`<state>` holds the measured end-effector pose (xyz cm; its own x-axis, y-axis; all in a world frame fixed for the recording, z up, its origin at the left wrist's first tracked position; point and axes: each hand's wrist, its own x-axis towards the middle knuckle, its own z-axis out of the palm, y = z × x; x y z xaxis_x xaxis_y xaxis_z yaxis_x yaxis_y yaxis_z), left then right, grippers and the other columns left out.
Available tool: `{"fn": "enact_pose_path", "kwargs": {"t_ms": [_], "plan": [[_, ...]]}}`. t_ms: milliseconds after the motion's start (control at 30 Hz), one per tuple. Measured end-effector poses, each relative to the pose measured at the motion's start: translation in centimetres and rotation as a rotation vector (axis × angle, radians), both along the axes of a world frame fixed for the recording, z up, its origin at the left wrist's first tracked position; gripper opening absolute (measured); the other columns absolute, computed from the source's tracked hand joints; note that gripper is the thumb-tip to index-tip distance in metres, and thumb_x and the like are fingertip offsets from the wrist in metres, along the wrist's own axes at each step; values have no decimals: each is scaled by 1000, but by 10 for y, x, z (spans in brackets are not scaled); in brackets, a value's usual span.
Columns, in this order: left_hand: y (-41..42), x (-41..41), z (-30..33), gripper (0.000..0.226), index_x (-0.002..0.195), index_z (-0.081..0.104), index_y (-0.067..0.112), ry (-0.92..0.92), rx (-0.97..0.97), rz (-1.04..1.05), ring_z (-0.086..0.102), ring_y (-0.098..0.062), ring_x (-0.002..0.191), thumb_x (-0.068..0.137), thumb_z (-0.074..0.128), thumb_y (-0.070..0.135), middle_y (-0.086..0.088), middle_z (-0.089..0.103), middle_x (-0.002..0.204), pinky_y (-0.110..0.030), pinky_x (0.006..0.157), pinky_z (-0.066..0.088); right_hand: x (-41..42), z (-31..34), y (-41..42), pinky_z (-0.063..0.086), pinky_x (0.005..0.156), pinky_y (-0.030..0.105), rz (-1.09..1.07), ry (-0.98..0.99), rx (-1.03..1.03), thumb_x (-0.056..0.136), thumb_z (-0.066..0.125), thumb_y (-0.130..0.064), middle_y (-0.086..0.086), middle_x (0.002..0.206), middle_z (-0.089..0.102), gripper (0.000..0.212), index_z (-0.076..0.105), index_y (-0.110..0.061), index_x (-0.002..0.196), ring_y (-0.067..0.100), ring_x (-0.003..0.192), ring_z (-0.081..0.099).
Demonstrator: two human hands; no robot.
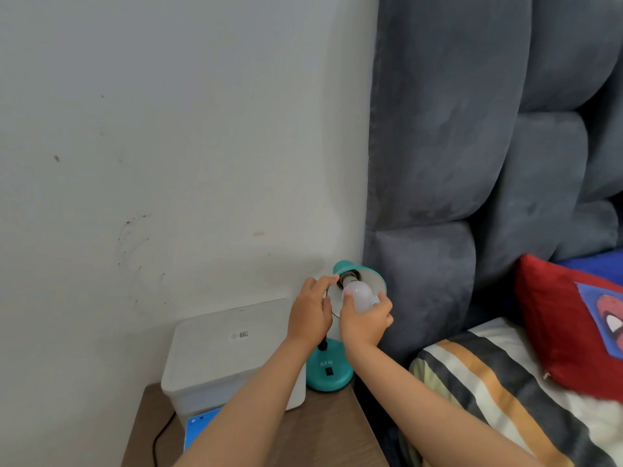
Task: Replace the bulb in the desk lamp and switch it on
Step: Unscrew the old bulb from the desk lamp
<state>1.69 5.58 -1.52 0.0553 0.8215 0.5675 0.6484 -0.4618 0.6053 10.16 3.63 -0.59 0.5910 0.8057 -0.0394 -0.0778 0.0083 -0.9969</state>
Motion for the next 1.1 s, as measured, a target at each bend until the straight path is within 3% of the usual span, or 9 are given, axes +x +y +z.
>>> {"fn": "enact_pose_path", "kwargs": {"t_ms": [100,167,267,400,467,533,633,867,1100], "plan": [[0,0,0,43,120,52,29,2,2,4,58,-18,82,88,46,2,-3,54,105,-38,74,55,1,1,3,42,80,29,5,-3,-29,84,66,-28,18,136,32,64,34,-8,137,36,110,53],[0,0,0,43,120,52,28,0,3,4,58,-18,81,87,45,2,-3,53,104,-39,74,55,1,-1,3,49,85,32,20,-48,0,82,68,-15,15,135,30,54,42,-15,130,35,108,54],[0,0,-1,43,120,52,28,0,-2,2,58,-19,80,88,45,2,-3,53,105,-40,74,55,1,-7,3,54,87,40,42,-116,47,73,71,-1,8,131,29,62,47,-26,124,30,103,54],[-1,2,0,42,120,52,28,-5,-2,0,58,-18,78,88,45,2,-2,53,104,-39,73,55,1,-4,0,46,81,32,16,-19,11,79,72,-23,14,137,29,72,31,-16,139,34,108,54],[-1,2,0,42,120,52,27,-6,-3,-1,58,-18,77,88,45,2,-2,53,104,-39,73,55,2,-3,1,42,81,30,5,-8,0,84,67,-24,17,138,30,67,31,-13,140,36,111,53],[-1,3,1,42,121,52,28,0,-5,2,58,-18,77,88,45,2,-2,52,104,-39,73,55,2,-3,0,44,81,29,19,-47,29,84,64,-9,15,137,28,56,39,-17,133,33,108,53],[-1,4,1,43,121,51,29,0,-10,4,58,-18,79,88,45,3,-2,53,105,-39,74,55,1,-7,-4,45,79,25,19,-125,71,75,64,7,10,137,23,59,48,-23,124,23,98,49],[-1,2,-1,44,120,52,29,-10,3,14,57,-18,77,87,45,1,-2,53,102,-39,73,55,5,-4,0,46,77,30,-41,33,-10,79,71,-29,16,136,25,67,35,-12,133,28,90,53],[0,4,-1,44,118,52,30,-42,-11,11,57,-18,82,86,45,0,-4,52,103,-39,75,54,4,-11,2,53,84,34,-15,-45,52,73,76,-14,10,128,25,51,49,-19,116,32,97,57]]}}
